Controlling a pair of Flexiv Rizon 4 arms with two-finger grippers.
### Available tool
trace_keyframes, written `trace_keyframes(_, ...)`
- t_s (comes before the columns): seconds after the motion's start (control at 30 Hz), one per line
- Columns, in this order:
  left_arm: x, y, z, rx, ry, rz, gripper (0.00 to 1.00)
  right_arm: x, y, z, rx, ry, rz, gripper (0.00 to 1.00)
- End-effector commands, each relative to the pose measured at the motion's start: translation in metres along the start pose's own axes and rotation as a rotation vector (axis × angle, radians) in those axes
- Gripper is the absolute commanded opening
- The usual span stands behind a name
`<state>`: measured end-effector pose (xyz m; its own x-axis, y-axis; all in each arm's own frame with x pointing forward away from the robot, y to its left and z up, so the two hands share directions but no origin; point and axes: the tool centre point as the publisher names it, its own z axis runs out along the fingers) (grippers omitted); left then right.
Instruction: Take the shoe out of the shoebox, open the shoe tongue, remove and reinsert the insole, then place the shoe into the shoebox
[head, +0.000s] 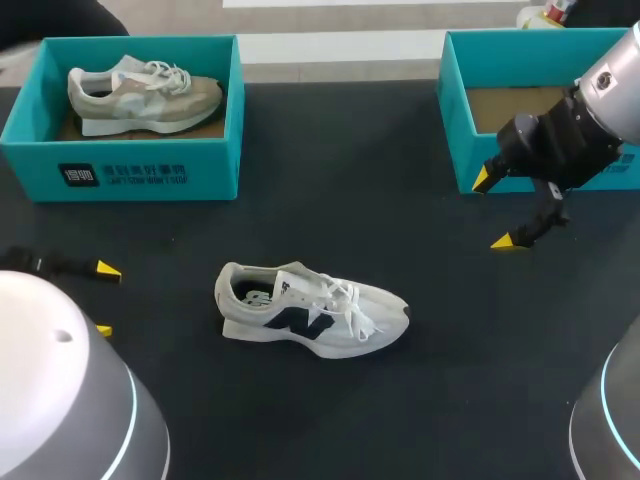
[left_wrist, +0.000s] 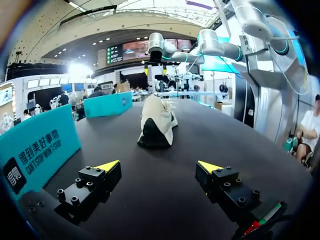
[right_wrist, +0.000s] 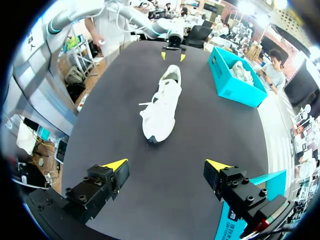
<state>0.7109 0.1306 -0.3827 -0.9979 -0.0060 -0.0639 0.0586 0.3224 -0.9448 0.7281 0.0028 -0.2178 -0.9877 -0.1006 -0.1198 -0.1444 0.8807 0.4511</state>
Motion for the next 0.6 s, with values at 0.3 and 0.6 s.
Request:
trace_keyframes(0.3, -0.011, -0.021, 0.051, -0.024, 0.049, 0.052, 1.0, 0.0, 0.0, 0.001, 0.002, 0.0, 0.001, 1.0)
trace_keyframes(0.6, -0.014, -0.022, 0.081, -0.032, 0.089, 0.083, 1.0, 0.0, 0.0, 0.001, 0.002, 0.0, 0.001, 1.0)
